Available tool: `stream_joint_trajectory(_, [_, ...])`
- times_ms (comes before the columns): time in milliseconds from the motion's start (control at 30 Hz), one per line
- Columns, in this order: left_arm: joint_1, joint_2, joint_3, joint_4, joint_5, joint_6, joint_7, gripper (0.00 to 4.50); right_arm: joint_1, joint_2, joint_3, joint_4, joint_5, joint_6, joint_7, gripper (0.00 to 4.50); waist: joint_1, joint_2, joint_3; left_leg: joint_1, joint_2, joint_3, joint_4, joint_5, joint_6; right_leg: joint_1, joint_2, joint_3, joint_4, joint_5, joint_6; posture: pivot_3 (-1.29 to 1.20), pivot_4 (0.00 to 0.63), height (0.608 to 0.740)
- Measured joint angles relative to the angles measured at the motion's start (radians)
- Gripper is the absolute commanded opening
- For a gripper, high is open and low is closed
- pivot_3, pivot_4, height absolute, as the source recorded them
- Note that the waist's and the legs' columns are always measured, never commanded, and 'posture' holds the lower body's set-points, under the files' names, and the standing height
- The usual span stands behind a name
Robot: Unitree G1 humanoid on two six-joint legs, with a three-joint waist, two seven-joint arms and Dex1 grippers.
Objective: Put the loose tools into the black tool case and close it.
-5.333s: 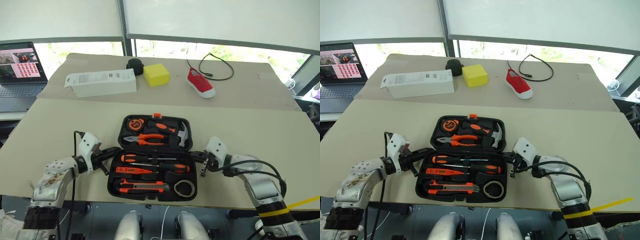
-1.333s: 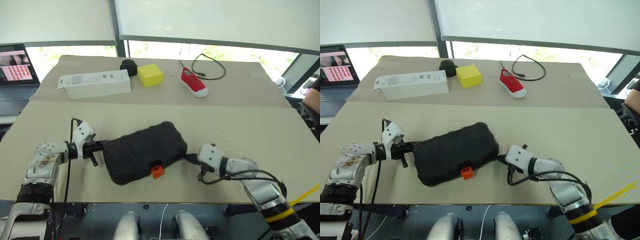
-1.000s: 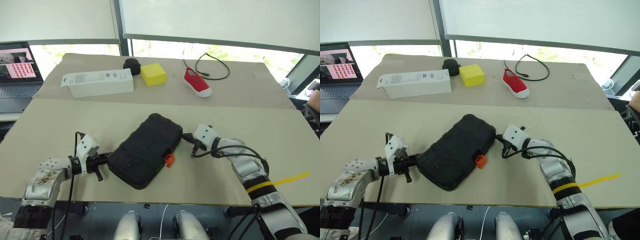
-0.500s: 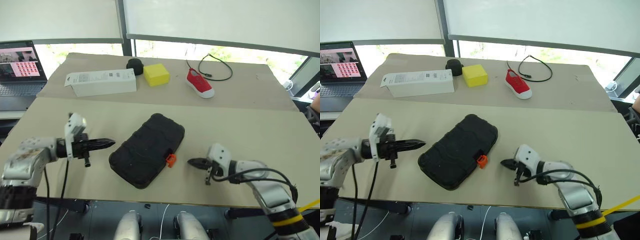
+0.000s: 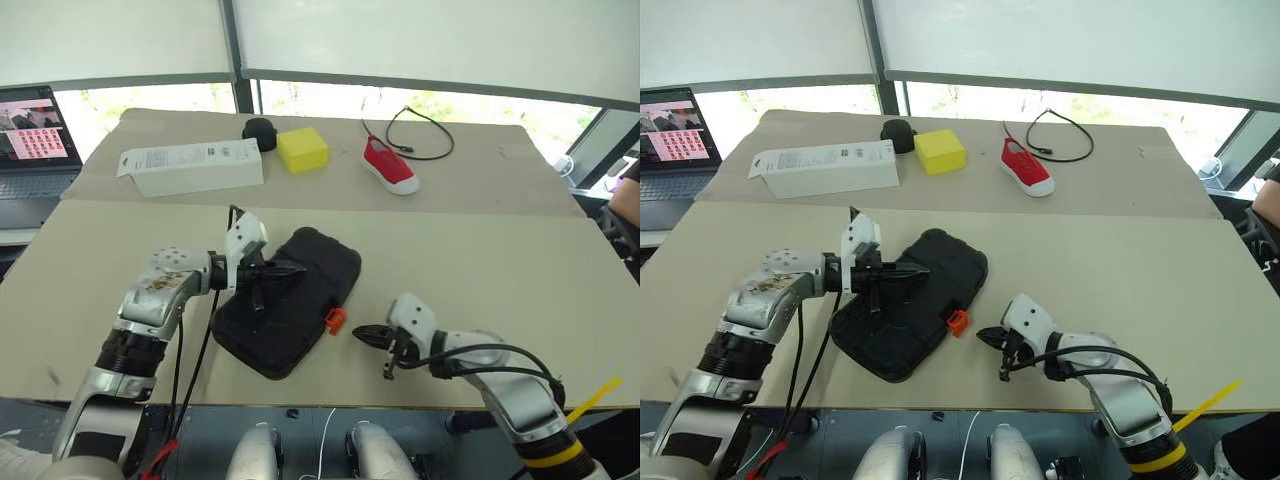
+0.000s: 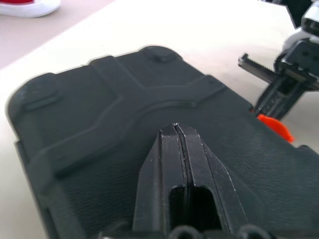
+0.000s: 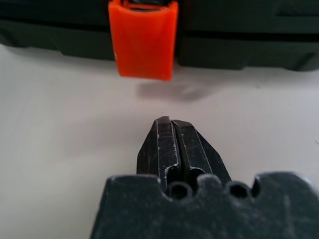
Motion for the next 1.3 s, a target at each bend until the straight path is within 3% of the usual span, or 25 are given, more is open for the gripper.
stream_joint_trajectory(533, [0.017,-0.007,0.007,-0.017,0.006,0.001,0.017,0.03,-0.015,0.09,0.026,0.03,0.03,0.008,-0.015,0.0,0.004,0.001,0.0,0.0,0.0,0.0,0.0,0.0,0.0,0.0,0.0,0.0,0.0,0.0,0.0,0.0,0.15,0.74])
stream_joint_trajectory(1300, [0.024,-0.007,-0.001,-0.022,0.008,0.0,0.019,0.03,-0.001,0.066,-0.05,0.025,0.093,-0.074,0.052,0.0,0.004,0.001,-0.001,0.0,0.0,0.0,0.0,0.0,0.0,0.0,0.0,0.0,0.0,0.0,0.0,0.0,0.15,0.74])
